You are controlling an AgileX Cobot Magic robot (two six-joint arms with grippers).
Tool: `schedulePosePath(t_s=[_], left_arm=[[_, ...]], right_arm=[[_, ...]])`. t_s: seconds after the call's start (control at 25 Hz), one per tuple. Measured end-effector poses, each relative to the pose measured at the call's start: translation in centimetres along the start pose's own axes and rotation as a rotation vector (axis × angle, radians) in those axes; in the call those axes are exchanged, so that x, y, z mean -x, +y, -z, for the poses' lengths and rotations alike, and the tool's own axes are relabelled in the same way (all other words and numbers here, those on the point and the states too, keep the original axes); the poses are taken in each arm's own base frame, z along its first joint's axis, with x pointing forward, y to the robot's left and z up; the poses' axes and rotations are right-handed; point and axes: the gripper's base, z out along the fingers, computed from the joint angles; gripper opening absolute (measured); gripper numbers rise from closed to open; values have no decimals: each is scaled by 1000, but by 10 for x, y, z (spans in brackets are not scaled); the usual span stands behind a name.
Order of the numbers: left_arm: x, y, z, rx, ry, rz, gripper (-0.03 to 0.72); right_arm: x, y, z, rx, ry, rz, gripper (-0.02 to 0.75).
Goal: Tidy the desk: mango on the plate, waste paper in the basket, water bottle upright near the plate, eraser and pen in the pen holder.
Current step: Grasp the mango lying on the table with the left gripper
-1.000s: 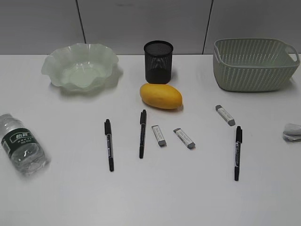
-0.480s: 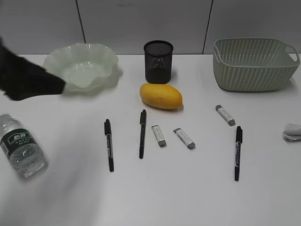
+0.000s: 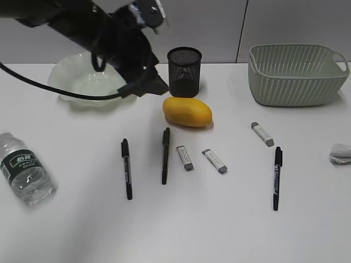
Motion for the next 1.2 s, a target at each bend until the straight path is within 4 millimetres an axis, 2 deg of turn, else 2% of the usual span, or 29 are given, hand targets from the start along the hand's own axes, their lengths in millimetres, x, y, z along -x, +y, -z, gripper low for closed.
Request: schedulePosePath(t_s=[0.2, 0.32, 0.56, 0.96, 1.2], left_arm=[[12, -17, -66, -72, 58, -137, 611], [8, -18, -91, -101, 84, -157, 617], [7, -8, -112, -18, 59, -174, 669], [-2, -12, -130, -23, 52, -122, 652], [-5, -11, -139, 5, 36, -96, 673]], right_arm=[[0, 0, 0, 0, 0, 0, 267], [0, 0, 0, 0, 0, 0, 267], [0, 0, 0, 0, 0, 0, 267], [0, 0, 0, 0, 0, 0, 267], [0, 0, 0, 0, 0, 0, 267]])
